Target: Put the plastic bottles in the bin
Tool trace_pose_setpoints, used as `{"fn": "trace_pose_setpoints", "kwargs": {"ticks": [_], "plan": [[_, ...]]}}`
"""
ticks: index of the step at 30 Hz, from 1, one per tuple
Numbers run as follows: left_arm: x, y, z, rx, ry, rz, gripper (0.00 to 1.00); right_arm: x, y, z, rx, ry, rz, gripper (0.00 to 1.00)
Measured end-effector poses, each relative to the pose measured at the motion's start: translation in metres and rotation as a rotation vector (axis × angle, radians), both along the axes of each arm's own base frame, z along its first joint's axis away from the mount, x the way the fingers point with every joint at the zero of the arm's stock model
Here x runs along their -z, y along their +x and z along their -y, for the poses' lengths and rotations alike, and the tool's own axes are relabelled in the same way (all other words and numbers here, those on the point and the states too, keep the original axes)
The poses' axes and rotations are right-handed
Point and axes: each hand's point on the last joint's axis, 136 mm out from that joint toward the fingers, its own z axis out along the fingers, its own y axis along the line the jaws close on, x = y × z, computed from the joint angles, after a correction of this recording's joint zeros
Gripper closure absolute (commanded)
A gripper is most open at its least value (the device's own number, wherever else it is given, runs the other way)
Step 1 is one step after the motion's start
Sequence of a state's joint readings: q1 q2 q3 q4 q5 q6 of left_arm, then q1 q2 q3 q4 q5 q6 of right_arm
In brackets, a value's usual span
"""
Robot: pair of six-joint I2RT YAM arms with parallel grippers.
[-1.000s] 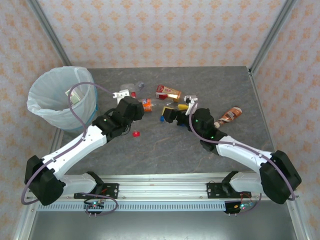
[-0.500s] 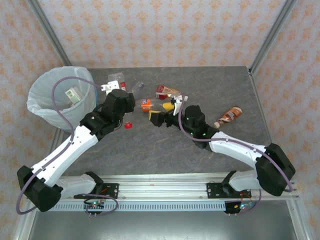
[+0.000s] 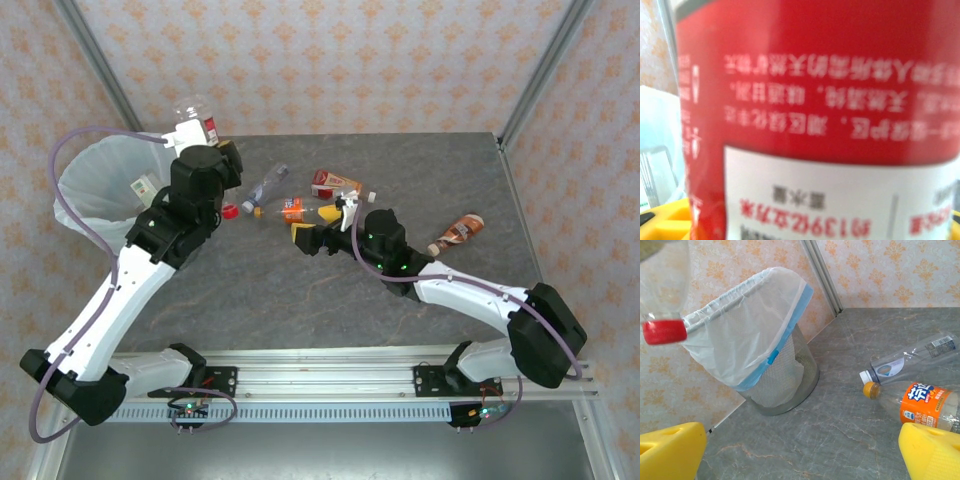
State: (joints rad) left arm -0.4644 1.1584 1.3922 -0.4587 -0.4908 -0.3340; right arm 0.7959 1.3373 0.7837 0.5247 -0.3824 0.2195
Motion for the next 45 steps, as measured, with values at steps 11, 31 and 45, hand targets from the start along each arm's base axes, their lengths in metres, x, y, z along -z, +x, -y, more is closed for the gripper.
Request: {"fn": "trace_pose_setpoints", "kwargs": {"ticks": [11, 31, 45], "plan": [[-0.062, 0.004, -0.035, -0.139, 0.152, 0.117, 0.41, 0.0, 0.001, 0.001, 0.009, -0.001, 0.0, 0.01], [-0.063, -0.024, -0.174, -0.589, 0.275, 0.064, 0.39, 0.006, 0.002, 0.003, 0.019, -0.01, -0.007, 0.01], [0.017, -0.055, -0.262, -0.93, 0.249, -0.052, 0.37, 0.006, 0.002, 0.003, 0.02, -0.006, -0.013, 0.01]]}}
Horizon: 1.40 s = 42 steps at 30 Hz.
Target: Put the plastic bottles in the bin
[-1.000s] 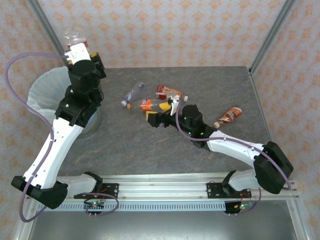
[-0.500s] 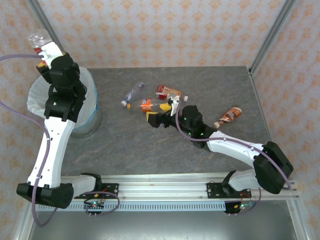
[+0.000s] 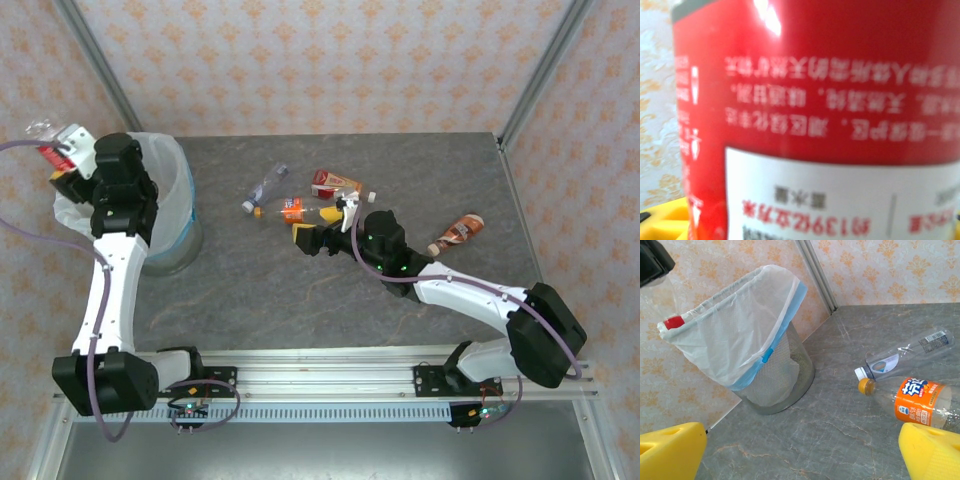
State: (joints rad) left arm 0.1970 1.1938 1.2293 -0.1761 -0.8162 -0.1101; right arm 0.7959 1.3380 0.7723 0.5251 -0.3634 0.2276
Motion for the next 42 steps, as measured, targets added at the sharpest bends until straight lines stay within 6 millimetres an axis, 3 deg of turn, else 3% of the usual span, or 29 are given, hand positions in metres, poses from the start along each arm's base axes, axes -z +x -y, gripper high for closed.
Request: {"fn": "trace_pose_setpoints", "kwargs": {"ticks": [12, 15, 19, 33, 42], "plan": [[0.046, 0.005, -0.035, -0.144, -0.064, -0.024, 0.29, 0.008, 0.002, -0.002, -0.001, -0.014, -0.013, 0.01], [0.059, -0.001, -0.045, -0.206, -0.093, -0.049, 0.19, 0.008, 0.002, -0.002, -0.001, -0.014, -0.013, 0.01], [0.062, -0.002, -0.051, -0.254, -0.121, -0.056, 0.08, 0.008, 0.002, -0.002, -0.001, -0.014, -0.013, 0.01], [0.064, 0.009, -0.037, -0.121, -0.235, 0.015, 0.0, 0.008, 0.005, 0.001, 0.026, -0.012, -0.018, 0.01], [0.068, 0.037, -0.005, 0.102, -0.341, 0.037, 0.0, 0.021, 0.034, 0.033, 0.276, -0.076, -0.04, 0.01]]}}
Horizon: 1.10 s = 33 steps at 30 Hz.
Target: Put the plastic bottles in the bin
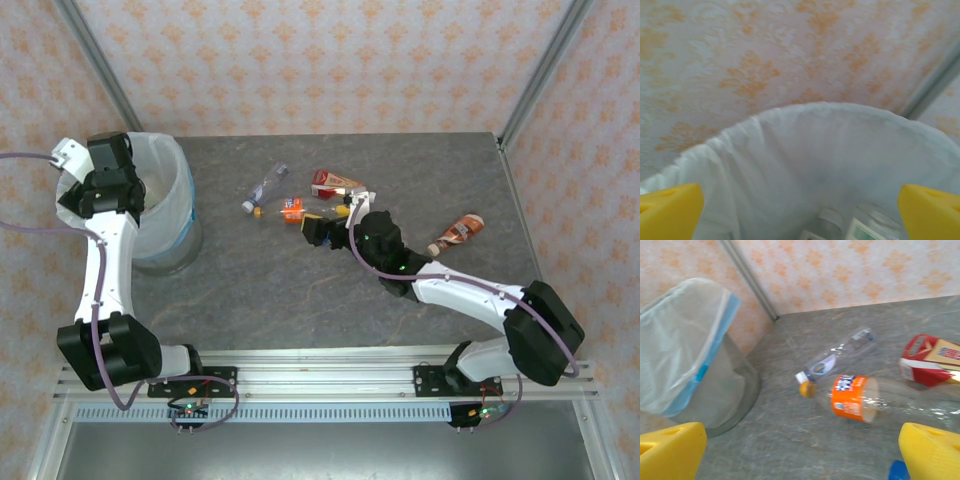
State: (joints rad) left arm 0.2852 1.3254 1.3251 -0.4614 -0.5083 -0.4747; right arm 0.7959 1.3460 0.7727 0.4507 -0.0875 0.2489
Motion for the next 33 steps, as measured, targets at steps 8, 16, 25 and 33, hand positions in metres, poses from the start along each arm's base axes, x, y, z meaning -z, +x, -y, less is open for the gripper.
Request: {"fn": "trace_pose_setpoints", "kwargs": {"ticks": [8, 16, 25, 33], "plan": [[0.0, 0.03, 0.05, 0.209, -0.076, 0.047, 0.0, -0.001, 0.011, 0.048, 0.199, -0.02, -0.014, 0.01], [-0.011, 0.037, 0.099, 0.397, -0.158, 0.146, 0.0, 0.022, 0.019, 0.124, 0.44, -0.044, -0.091, 0.01], [-0.014, 0.045, 0.154, 0.646, -0.282, 0.214, 0.0, 0.055, 0.021, 0.217, 0.714, -0.106, -0.218, 0.01], [-0.009, 0.034, 0.18, 0.782, -0.335, 0.262, 0.0, 0.103, 0.015, 0.274, 0.876, -0.183, -0.4, 0.01]]}}
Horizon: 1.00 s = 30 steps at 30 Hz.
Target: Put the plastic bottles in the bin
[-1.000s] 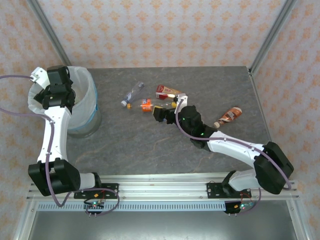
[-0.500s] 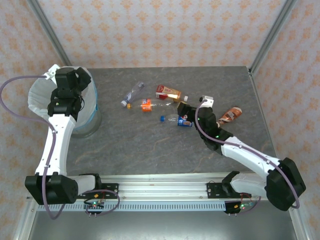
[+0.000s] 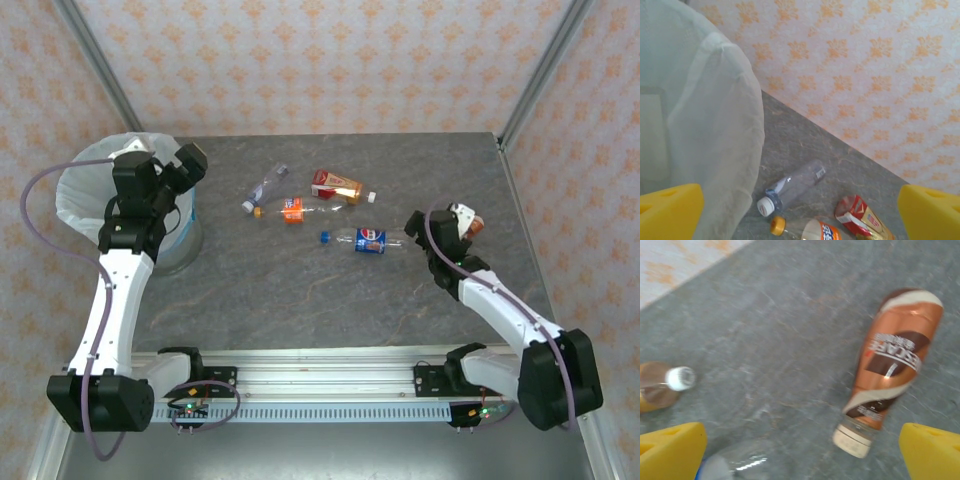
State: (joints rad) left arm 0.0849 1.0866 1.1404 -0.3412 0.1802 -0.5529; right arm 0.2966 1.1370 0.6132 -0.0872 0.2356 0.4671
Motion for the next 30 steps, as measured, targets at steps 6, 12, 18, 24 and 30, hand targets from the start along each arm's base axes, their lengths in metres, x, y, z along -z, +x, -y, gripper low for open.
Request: {"fn": "trace_pose_setpoints", "kwargs": {"ticks": [6, 12, 18, 24, 30], "plan": [[0.002, 0.0, 0.005, 0.026, -0.006, 0.008, 0.0, 0.045, -0.009, 0.011, 0.084, 0.01, -0.156, 0.1], [0.002, 0.0, 0.006, 0.032, -0.008, 0.006, 0.0, 0.067, -0.008, 0.02, 0.172, 0.018, -0.238, 0.17], [0.004, 0.0, 0.005, 0.028, -0.008, -0.003, 0.0, 0.086, -0.003, 0.035, 0.237, 0.058, -0.298, 0.25], [0.01, 0.0, -0.001, -0.009, -0.008, -0.03, 0.0, 0.1, 0.003, 0.033, 0.223, 0.063, -0.348, 0.3], [0.01, -0.001, -0.007, -0.048, -0.011, -0.029, 0.0, 0.11, 0.007, 0.031, 0.228, 0.064, -0.375, 0.38]]}}
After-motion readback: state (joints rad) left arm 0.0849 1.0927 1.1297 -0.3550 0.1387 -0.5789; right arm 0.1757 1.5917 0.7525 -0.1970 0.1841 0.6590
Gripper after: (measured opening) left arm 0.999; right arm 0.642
